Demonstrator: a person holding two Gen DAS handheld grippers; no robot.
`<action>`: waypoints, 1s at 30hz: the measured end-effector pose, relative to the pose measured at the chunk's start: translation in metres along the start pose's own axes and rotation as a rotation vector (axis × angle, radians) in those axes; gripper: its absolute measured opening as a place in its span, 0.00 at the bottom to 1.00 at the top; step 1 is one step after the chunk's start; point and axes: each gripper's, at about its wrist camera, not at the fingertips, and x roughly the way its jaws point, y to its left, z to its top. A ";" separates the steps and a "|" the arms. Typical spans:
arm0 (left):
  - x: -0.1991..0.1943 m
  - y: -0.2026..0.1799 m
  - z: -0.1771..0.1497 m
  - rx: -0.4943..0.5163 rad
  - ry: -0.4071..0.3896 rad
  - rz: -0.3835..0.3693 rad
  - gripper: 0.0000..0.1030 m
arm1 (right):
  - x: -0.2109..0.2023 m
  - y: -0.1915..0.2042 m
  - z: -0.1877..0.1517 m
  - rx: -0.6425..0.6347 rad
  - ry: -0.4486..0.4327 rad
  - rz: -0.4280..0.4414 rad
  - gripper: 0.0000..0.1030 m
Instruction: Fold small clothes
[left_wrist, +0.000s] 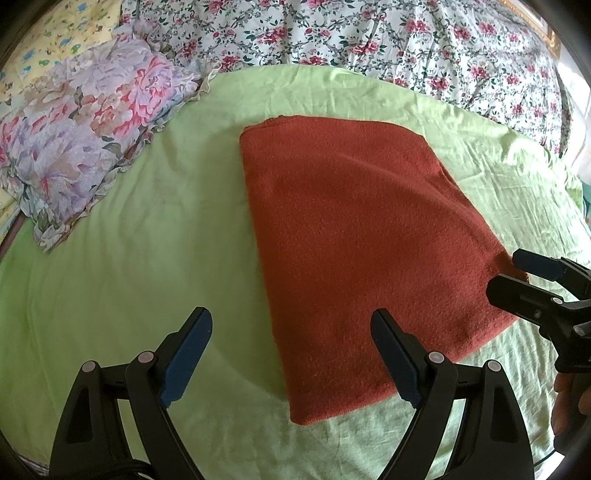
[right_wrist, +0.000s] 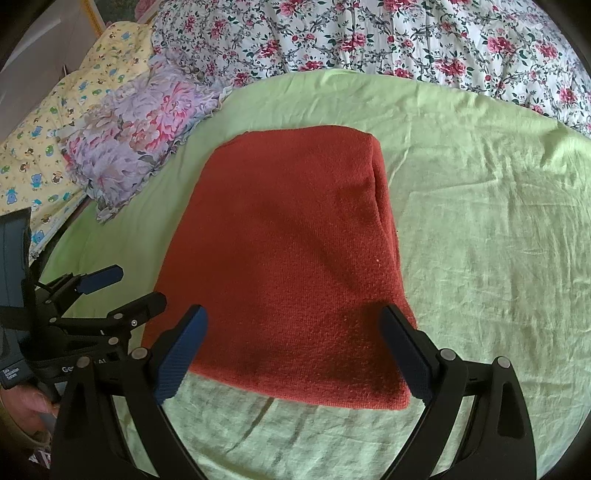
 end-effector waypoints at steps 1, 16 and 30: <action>0.000 0.000 0.000 0.000 0.000 0.000 0.86 | 0.000 0.000 0.000 0.000 -0.001 0.000 0.91; 0.000 -0.002 0.002 -0.006 -0.001 0.002 0.86 | 0.002 0.000 0.001 -0.003 0.000 0.004 0.91; 0.002 0.001 0.004 -0.022 0.000 0.005 0.85 | 0.004 -0.003 0.004 -0.004 0.004 0.006 0.91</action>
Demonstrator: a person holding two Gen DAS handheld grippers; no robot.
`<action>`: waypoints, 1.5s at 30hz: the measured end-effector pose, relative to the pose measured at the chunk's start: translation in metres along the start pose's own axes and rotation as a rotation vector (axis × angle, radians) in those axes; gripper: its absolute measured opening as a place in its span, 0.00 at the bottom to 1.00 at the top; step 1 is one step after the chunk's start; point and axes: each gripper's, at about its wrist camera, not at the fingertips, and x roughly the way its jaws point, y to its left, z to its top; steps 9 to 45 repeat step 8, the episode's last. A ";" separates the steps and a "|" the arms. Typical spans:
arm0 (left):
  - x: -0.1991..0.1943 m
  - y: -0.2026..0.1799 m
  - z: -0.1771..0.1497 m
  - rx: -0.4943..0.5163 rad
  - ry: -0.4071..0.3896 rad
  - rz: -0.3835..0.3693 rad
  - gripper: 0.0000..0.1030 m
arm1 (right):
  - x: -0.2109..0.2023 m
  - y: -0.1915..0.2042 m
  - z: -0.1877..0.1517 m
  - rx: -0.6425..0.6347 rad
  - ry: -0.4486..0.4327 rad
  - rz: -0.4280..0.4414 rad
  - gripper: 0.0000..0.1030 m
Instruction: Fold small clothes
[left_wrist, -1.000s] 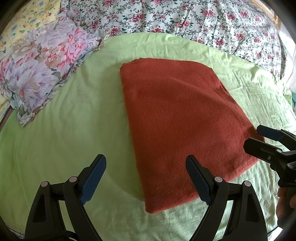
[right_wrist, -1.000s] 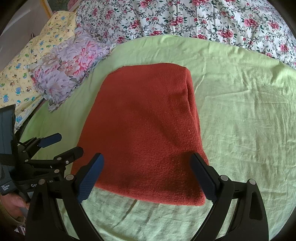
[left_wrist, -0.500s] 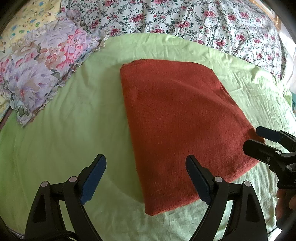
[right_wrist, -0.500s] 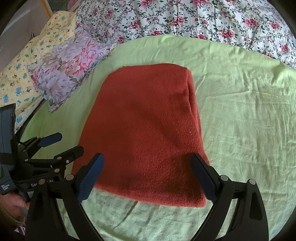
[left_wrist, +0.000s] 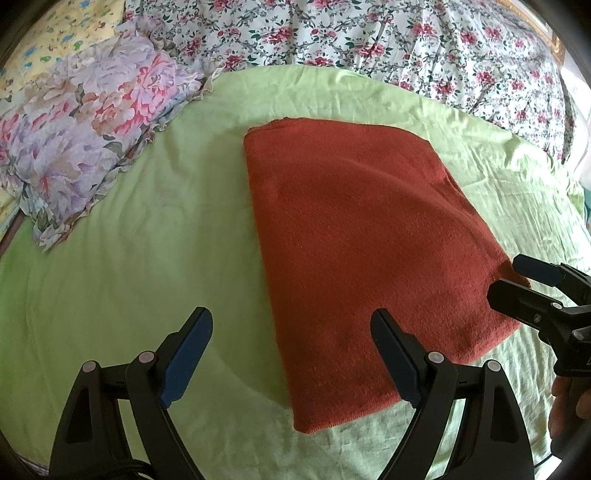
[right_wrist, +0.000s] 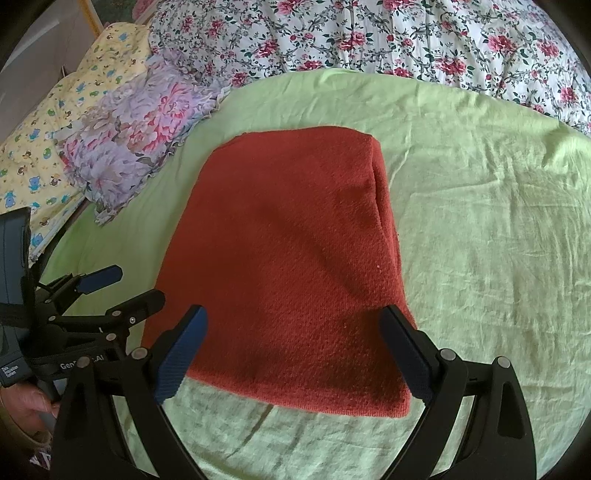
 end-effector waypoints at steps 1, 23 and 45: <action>0.000 0.000 0.000 0.000 -0.001 0.000 0.85 | 0.000 0.000 0.000 0.000 0.000 -0.001 0.91; -0.002 -0.001 0.000 0.000 -0.005 -0.004 0.85 | 0.000 0.000 0.001 0.000 0.000 -0.001 0.91; -0.002 -0.001 0.000 0.000 -0.005 -0.004 0.85 | 0.000 0.000 0.001 0.000 0.000 -0.001 0.91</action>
